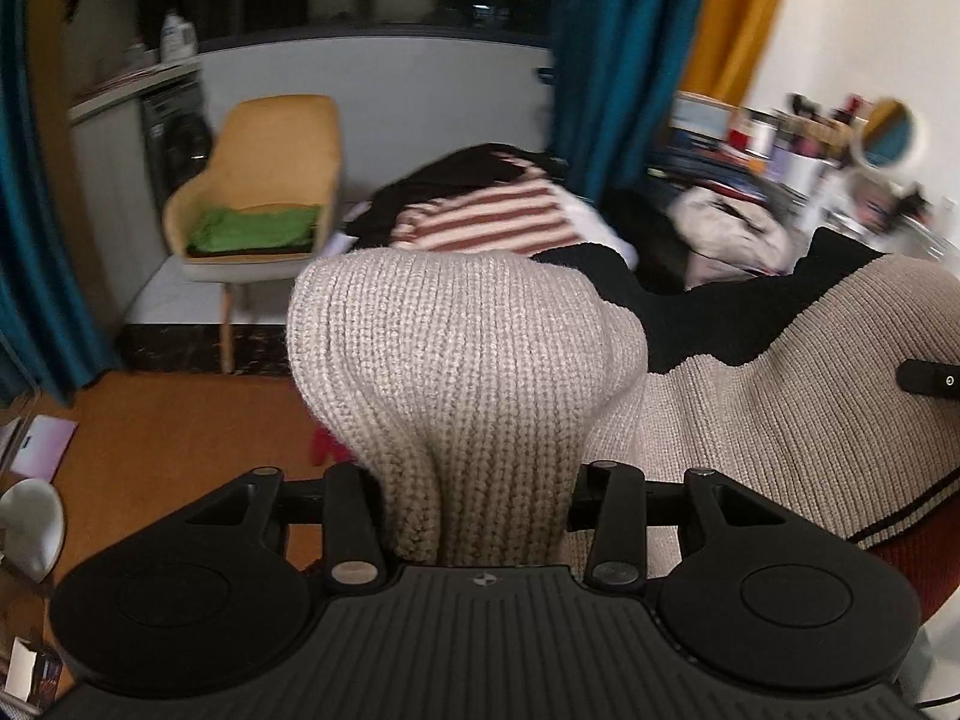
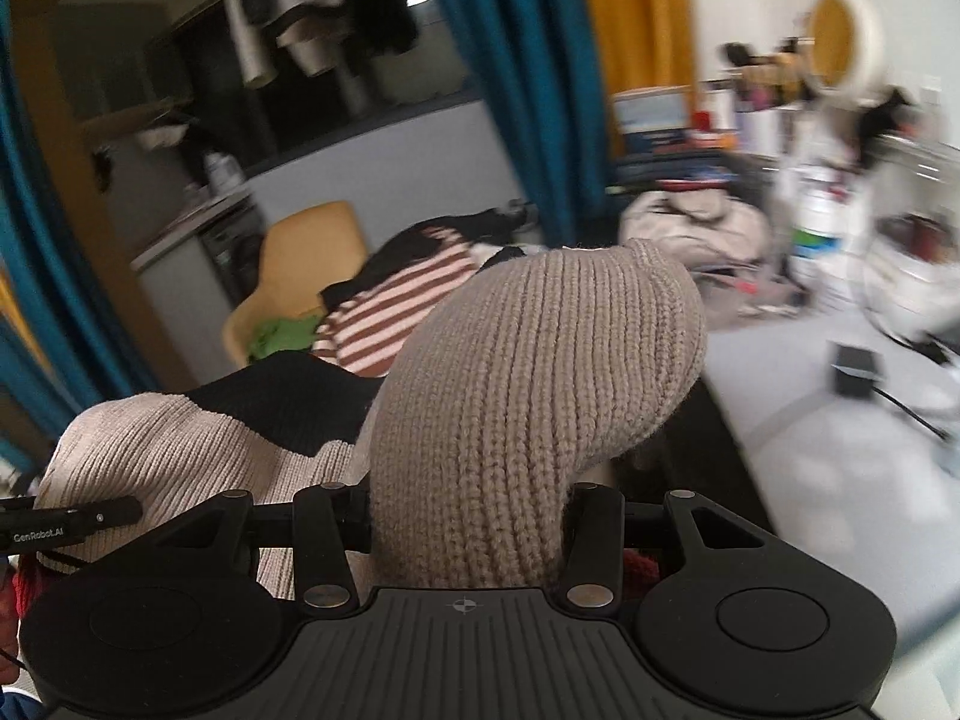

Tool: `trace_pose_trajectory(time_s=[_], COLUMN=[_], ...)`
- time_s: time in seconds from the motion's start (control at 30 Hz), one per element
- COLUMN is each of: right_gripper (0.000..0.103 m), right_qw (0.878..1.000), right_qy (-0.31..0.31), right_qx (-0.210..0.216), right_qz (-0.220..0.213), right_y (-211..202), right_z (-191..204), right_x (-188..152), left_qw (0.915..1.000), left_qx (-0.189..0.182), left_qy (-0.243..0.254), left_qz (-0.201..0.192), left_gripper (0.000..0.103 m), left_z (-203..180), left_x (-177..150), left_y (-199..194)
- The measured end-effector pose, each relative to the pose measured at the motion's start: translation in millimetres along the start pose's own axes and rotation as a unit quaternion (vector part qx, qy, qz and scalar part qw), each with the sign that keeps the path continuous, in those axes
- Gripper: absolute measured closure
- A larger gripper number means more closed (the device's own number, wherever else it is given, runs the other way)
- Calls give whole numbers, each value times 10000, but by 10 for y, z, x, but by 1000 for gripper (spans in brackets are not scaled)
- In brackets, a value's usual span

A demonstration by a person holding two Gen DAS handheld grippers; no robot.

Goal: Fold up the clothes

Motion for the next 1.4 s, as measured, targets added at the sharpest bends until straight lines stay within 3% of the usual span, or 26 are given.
trace_pose_trajectory(time_s=[0.43,0.73,0.97,1.2,1.4], right_gripper=[62,62,62,62,63], right_qw=[9942,9906,9930,9987,9987], right_qy=[-515,-735,-805,-213,22], right_qx=[918,1108,842,402,366], right_qz=[225,323,172,209,367], right_y=[1948,2901,3526,4131,4724], right_z=[-135,204,906,1947,2652], right_x=[1399,1956,2048,1892,1832], left_qw=[9961,9950,9988,9998,9998], left_qx=[706,663,278,46,93], left_qy=[-527,-747,-395,217,108], left_qz=[-33,-62,-105,-10,130], left_gripper=[61,61,61,61,61], left_z=[532,1172,2152,3273,3998], left_x=[1036,1475,1783,2180,2318], left_y=[1023,1629,2156,2586,2865])
Point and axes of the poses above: each gripper's, at about its wrist camera, not at the fingertips, and y roughly the way its jaws point, z to its left, x to its top, the point moved 2 cm from there along y, roughly the way its jaws point, and after that the axes turned 9 degrees about x, right-handed, at the moved point
